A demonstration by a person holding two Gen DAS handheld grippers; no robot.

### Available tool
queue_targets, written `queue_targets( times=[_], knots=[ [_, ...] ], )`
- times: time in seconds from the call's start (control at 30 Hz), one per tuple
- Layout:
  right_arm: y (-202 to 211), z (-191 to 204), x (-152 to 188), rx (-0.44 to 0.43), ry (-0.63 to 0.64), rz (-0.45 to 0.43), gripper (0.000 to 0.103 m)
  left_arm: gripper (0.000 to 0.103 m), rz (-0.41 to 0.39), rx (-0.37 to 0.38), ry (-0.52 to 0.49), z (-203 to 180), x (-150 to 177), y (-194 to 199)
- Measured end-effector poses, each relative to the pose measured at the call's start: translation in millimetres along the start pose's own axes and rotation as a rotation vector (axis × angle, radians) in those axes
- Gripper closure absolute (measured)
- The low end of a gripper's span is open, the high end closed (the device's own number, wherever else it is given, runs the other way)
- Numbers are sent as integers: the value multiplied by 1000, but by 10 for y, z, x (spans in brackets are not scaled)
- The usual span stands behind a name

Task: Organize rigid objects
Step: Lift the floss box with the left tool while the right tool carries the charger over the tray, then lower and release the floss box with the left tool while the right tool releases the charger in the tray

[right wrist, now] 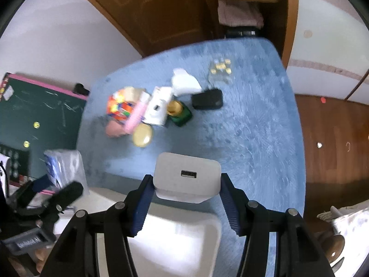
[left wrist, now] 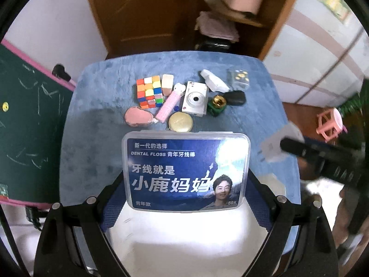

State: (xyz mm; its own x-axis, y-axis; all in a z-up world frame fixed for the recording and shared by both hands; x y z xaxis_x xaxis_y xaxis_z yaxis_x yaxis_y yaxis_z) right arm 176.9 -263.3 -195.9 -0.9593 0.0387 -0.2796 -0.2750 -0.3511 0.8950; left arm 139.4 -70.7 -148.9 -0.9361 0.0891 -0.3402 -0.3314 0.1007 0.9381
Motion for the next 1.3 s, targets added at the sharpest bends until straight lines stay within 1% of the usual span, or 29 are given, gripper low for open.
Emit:
queue_targets(
  times=[0.03,0.17,0.23,0.33,0.47,0.6,0.7,0.77,0.93,1.1,1.2,1.3],
  knots=[
    [101,74,35,-2,4,-19,45,10,-8,7,-33,10,81,79],
    [396,338,230,-12,26,-60,45,10,-9,9,-113,48,378,209],
    [481,463,381,-12,43,-61,45,10,6,12,-140,87,557,197],
    [505,617,668,-8,59,-38,45,10,34,11,-166,134,772,118],
    [312,733,1107,25,75,29,45,10,69,-2,-197,207,1070,-99],
    [-24,752,1488,50,62,123,45,10,96,15,-209,251,1290,-315],
    [-291,733,1718,72,50,188,45,10,108,28,-211,280,1387,-449],
    [-448,708,1823,84,40,221,45,10,117,5,-230,296,1433,-542],
    [-727,640,1969,98,2,282,45,9,128,1,-247,344,1494,-699],
    [-865,611,1961,142,-10,297,45,9,147,-17,-269,374,1525,-838],
    [-914,629,1908,151,-9,280,45,9,187,-4,-268,383,1549,-914],
    [-900,648,1870,160,-9,253,44,9,205,4,-263,397,1562,-940]
  ],
)
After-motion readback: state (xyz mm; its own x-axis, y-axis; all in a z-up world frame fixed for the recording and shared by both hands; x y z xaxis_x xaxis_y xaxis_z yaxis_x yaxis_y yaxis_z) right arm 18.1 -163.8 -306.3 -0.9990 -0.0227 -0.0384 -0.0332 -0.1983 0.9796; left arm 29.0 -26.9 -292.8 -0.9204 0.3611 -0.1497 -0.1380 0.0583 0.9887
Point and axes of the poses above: each gripper's, at about its wrist camera, not at the fingertips, and y roughly against the way its jaws point, z to its left, x to its underside, the point moved 4 cm from there along -y, roughly the way its jaws point, and after that the axes turned 1 degree about y, right-handed, at the moved point
